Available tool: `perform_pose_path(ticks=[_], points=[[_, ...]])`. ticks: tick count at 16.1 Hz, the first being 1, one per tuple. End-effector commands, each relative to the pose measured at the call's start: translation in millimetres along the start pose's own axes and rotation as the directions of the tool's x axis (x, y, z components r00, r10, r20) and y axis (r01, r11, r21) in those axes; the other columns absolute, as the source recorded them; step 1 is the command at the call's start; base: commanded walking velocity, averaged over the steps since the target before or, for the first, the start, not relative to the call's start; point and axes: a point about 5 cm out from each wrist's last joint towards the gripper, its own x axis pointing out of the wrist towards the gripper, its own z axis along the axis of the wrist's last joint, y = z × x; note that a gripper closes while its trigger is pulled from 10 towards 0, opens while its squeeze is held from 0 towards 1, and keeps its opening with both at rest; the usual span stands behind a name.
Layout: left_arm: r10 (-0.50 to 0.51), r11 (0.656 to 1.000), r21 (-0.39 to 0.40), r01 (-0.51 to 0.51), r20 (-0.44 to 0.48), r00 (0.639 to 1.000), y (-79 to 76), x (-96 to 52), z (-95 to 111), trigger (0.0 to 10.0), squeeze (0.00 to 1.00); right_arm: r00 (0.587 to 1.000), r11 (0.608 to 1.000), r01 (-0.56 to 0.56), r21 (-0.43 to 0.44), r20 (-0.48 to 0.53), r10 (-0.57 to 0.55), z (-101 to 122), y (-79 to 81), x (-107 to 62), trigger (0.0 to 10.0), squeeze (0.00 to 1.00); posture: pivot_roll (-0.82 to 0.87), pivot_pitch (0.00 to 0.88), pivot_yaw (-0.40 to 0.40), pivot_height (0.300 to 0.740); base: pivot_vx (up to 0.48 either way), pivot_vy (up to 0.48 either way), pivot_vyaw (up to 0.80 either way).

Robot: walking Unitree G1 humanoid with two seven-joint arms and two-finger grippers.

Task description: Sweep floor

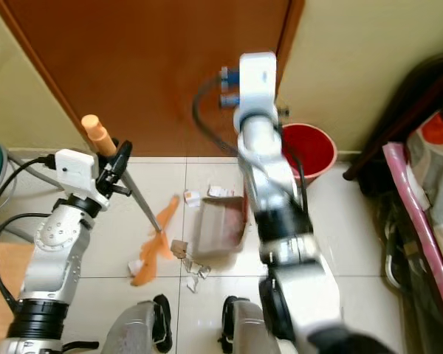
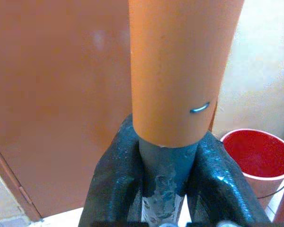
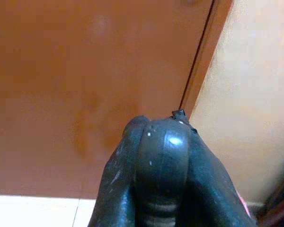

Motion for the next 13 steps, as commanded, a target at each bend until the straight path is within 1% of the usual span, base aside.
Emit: perform_pose_path(ticks=[1, 2, 3, 4, 5, 6, 7, 8, 9, 10, 11, 12, 13], points=[[0.007, 1.000, -0.008, -0.007, -0.036, 0.999, -1.5, -3.6, -7, 10.0, 0.00, 1.000, 1.000, -0.015, 0.006, 0.019, 0.015, 3, 2.8, -8.6, 10.0, 0.00, -0.02, 0.080, -0.053, 0.740, 0.000, 0.000, 0.00], [0.028, 1.000, -0.010, -0.028, -0.034, 0.999, 1.9, -6.3, -5, 10.0, 0.00, 0.999, 0.998, -0.048, -0.039, 0.011, 0.048, -5, -0.4, -31.1, 10.0, 0.00, -0.02, 0.084, -0.053, 0.740, 0.000, 0.000, 0.00], [0.036, 0.999, -0.009, -0.036, -0.037, 0.999, 3.8, -8.2, -5, 10.0, 0.00, 0.998, 0.997, -0.064, -0.041, -0.005, 0.063, -11, -7.8, -42.0, 10.0, 0.00, -0.02, 0.087, -0.055, 0.740, 0.000, 0.000, 0.00], [0.043, 0.999, -0.011, -0.044, -0.042, 0.998, 5.1, -9.9, -6, 10.0, 0.00, 0.999, 0.998, -0.048, -0.042, -0.019, 0.047, -15, -20.1, -50.8, 10.0, 0.00, -0.03, 0.096, -0.049, 0.740, 0.000, 0.000, 0.00], [0.049, 0.999, -0.015, -0.050, -0.049, 0.998, 4.6, -12.3, -6, 10.0, 0.00, 1.000, 0.997, -0.013, -0.079, -0.012, 0.012, -17, -42.6, -61.4, 10.0, 0.00, -0.03, 0.107, -0.041, 0.740, 0.000, 0.000, 0.00], [0.049, 0.999, -0.015, -0.050, -0.054, 0.997, 1.4, -14.4, -6, 10.0, 0.00, 1.000, 0.995, 0.018, -0.095, 0.016, -0.016, -18, -61.0, -73.8, 10.0, 0.00, -0.04, 0.116, -0.034, 0.740, 0.000, 0.000, 0.00], [0.048, 0.999, -0.016, -0.049, -0.055, 0.997, -2.5, -14.6, -5, 10.0, 0.00, 1.000, 0.996, 0.024, -0.083, 0.019, -0.023, -23, -68.5, -83.8, 10.0, 0.00, -0.05, 0.122, -0.023, 0.740, 0.000, 0.000, 0.00], [0.047, 0.999, -0.023, -0.048, -0.055, 0.997, -7.8, -12.1, -3, 10.0, 0.00, 1.000, 0.998, 0.025, -0.061, 0.002, -0.025, -31, -73.2, -92.7, 10.0, 0.00, -0.03, 0.127, -0.010, 0.740, 0.000, 0.000, 0.00], [0.034, 0.999, -0.033, -0.035, -0.032, 0.999, -15.1, -6.0, 5, 10.0, 0.00, 0.999, 1.000, 0.005, -0.030, 0.036, -0.004, -34, -73.0, -97.6, 10.0, 0.00, -0.03, 0.130, -0.003, 0.740, 0.000, 0.000, 0.00], [0.008, 0.999, -0.034, -0.009, -0.005, 1.000, -22.0, -1.6, 12, 10.0, 0.00, 0.997, 0.999, -0.032, -0.029, 0.074, 0.034, -36, -70.3, -100.3, 10.0, 0.00, -0.03, 0.130, -0.003, 0.740, 0.000, 0.000, 0.00], [-0.020, 1.000, -0.011, 0.020, 0.014, 1.000, -26.3, -0.8, 16, 10.0, 0.00, 0.997, 0.999, -0.036, -0.010, 0.065, 0.036, -41, -71.3, -101.0, 10.0, 0.00, -0.03, 0.133, 0.000, 0.740, 0.000, 0.000, 0.00], [-0.012, 1.000, -0.012, 0.012, 0.002, 1.000, -24.9, -3.5, 12, 10.0, 0.00, 0.998, 1.000, -0.028, -0.010, 0.054, 0.029, -45, -72.3, -101.3, 10.0, 0.00, -0.03, 0.117, -0.002, 0.740, 0.000, 0.000, 0.00], [-0.003, 0.999, -0.032, 0.002, -0.014, 1.000, -22.1, -6.4, 9, 10.0, 0.00, 0.999, 1.000, -0.019, -0.012, 0.049, 0.019, -48, -73.0, -101.6, 10.0, 0.00, -0.03, 0.103, 0.000, 0.740, 0.000, 0.000, 0.00]])
